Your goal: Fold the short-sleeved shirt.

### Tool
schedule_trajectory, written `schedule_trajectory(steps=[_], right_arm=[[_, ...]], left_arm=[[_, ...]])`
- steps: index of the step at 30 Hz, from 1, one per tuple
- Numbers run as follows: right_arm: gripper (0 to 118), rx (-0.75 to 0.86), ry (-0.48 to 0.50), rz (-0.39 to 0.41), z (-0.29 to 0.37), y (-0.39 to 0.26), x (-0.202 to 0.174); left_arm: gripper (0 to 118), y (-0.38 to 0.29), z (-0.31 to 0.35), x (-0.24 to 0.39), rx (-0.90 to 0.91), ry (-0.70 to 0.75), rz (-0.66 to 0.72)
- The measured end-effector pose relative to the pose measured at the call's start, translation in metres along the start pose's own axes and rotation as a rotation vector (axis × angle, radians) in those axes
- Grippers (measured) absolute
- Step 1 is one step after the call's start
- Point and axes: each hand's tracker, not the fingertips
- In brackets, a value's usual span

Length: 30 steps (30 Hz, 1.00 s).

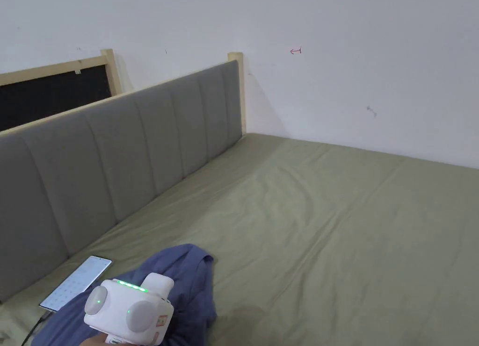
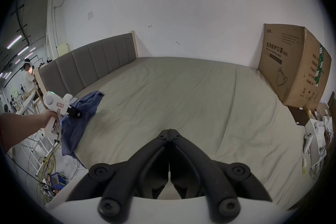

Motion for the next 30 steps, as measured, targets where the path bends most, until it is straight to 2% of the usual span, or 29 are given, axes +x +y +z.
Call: schedule_trajectory(steps=[1, 4, 7, 10, 11, 12, 14, 15, 17, 20, 25, 27, 30], right_arm=[[0, 0.003, 0.004, -0.004, 0.003, 0.0, 0.0], [0, 0.016, 0.021, 0.0, 0.017, 0.003, 0.003], [0, 0.063, 0.006, 0.017, 0.036, 0.007, 0.011], [0, 0.109, -0.017, -0.007, 0.054, 0.01, 0.026], [0, 0.122, -0.024, -0.025, 0.06, 0.01, 0.031], [0, 0.135, -0.029, -0.044, 0.064, 0.009, 0.037], [0, 0.163, -0.039, -0.075, 0.075, 0.008, 0.047], [0, 0.179, -0.048, -0.087, 0.08, 0.007, 0.052], [0, 0.2, -0.07, -0.11, 0.091, 0.005, 0.062], [0, 0.233, -0.093, -0.151, 0.109, 0.003, 0.076], [0, 0.285, -0.151, -0.182, 0.14, -0.004, 0.099], [0, 0.3, -0.196, -0.186, 0.15, -0.009, 0.11], [0, 0.28, -0.272, -0.207, 0.157, -0.019, 0.128]], left_arm=[[2, -0.001, 0.006, -0.001, -0.003, -0.025, 0.018], [2, 0.009, 0.044, -0.007, 0.14, 0.001, 0.048], [2, 0.016, 0.092, -0.019, 0.257, -0.088, 0.131], [2, 0.027, 0.157, -0.026, 0.414, -0.133, 0.145], [2, 0.037, 0.21, -0.008, 0.477, -0.141, 0.143], [2, 0.044, 0.236, -0.001, 0.519, -0.175, 0.142], [2, 0.059, 0.298, 0.026, 0.645, -0.247, 0.079], [2, 0.074, 0.307, 0.029, 0.688, -0.285, 0.026], [2, 0.092, 0.359, 0.076, 0.742, -0.319, -0.125], [2, 0.106, 0.405, 0.151, 0.798, -0.446, -0.24], [2, 0.127, 0.417, 0.269, 0.749, -0.634, -0.37], [2, 0.127, 0.396, 0.314, 0.689, -0.69, -0.414], [2, 0.123, 0.327, 0.39, 0.529, -0.716, -0.467]])
